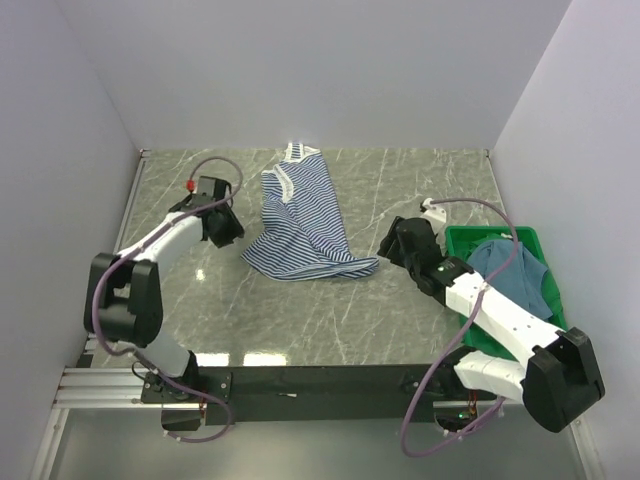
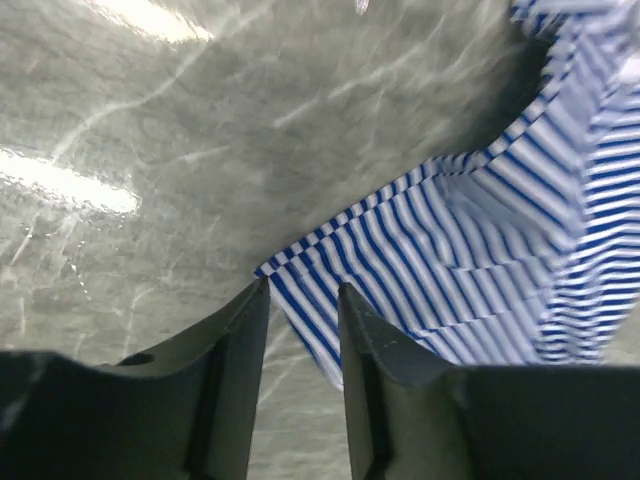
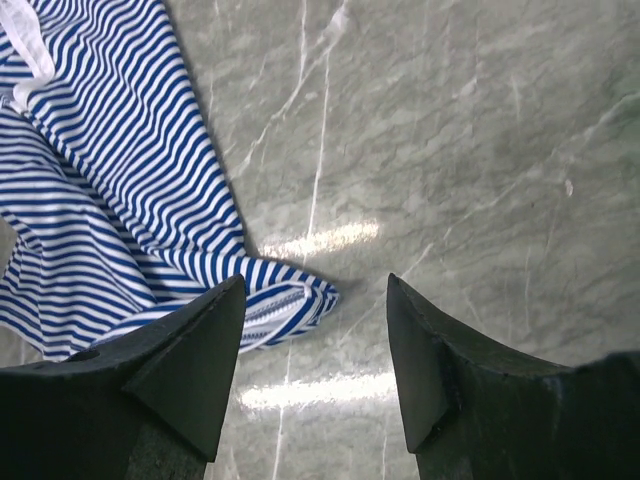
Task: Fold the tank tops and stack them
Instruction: Flatten the tank top out
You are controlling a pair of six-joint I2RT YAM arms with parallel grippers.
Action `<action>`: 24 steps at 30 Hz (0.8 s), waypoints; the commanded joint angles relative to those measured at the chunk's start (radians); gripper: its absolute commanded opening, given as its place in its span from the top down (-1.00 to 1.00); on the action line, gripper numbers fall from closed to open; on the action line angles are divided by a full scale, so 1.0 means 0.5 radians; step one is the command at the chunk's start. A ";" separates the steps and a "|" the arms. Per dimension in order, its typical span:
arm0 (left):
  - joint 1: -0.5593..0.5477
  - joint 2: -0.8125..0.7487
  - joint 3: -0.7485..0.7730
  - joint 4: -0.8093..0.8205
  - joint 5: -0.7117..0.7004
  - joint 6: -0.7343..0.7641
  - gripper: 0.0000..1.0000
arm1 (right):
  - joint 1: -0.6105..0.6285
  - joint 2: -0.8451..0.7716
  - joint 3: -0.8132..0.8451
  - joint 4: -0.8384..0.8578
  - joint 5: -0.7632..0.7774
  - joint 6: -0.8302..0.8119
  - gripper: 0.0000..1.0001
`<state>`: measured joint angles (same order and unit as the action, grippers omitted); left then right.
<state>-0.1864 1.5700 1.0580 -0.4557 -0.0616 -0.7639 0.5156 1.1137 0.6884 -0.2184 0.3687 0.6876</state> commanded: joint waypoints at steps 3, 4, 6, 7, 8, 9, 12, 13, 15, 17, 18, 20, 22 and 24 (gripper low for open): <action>-0.176 0.188 0.182 -0.267 -0.122 0.301 0.18 | -0.126 0.040 0.099 0.133 -0.093 -0.102 -0.30; -0.192 0.204 0.188 -0.264 -0.128 0.334 0.17 | -0.141 0.049 0.099 0.139 -0.136 -0.108 -0.30; -0.231 0.265 0.228 -0.312 -0.207 0.356 0.16 | -0.163 0.052 0.084 0.164 -0.173 -0.111 -0.30; -0.247 0.287 0.252 -0.319 -0.238 0.368 0.15 | -0.166 0.055 0.078 0.185 -0.209 -0.108 -0.30; -0.277 0.317 0.271 -0.352 -0.266 0.371 0.14 | -0.169 0.052 0.062 0.197 -0.225 -0.108 -0.29; -0.287 0.372 0.292 -0.371 -0.294 0.371 0.14 | -0.166 0.055 0.053 0.210 -0.240 -0.108 -0.29; -0.333 0.462 0.366 -0.423 -0.410 0.362 0.13 | -0.169 0.079 0.035 0.240 -0.277 -0.111 -0.29; -0.342 0.477 0.384 -0.426 -0.468 0.359 0.14 | -0.175 0.095 0.031 0.243 -0.283 -0.111 -0.30; -0.351 0.499 0.381 -0.420 -0.472 0.356 0.17 | -0.181 0.132 0.025 0.253 -0.296 -0.117 -0.29; -0.351 0.523 0.369 -0.417 -0.502 0.338 0.25 | -0.190 0.153 0.019 0.271 -0.332 -0.120 -0.30; -0.351 0.557 0.366 -0.414 -0.512 0.328 0.28 | -0.191 0.175 0.019 0.274 -0.345 -0.120 -0.30; -0.351 0.587 0.357 -0.408 -0.527 0.316 0.38 | -0.194 0.193 0.013 0.283 -0.360 -0.120 -0.30; -0.351 0.600 0.329 -0.402 -0.521 0.282 0.52 | -0.200 0.202 0.004 0.290 -0.381 -0.117 -0.30; -0.351 0.551 0.302 -0.399 -0.500 0.237 0.93 | -0.197 0.202 -0.005 0.293 -0.415 -0.120 -0.30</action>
<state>-0.3599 1.8542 1.2144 -0.6430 -0.2863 -0.6231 0.4252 1.2167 0.6933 -0.1146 0.1860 0.6376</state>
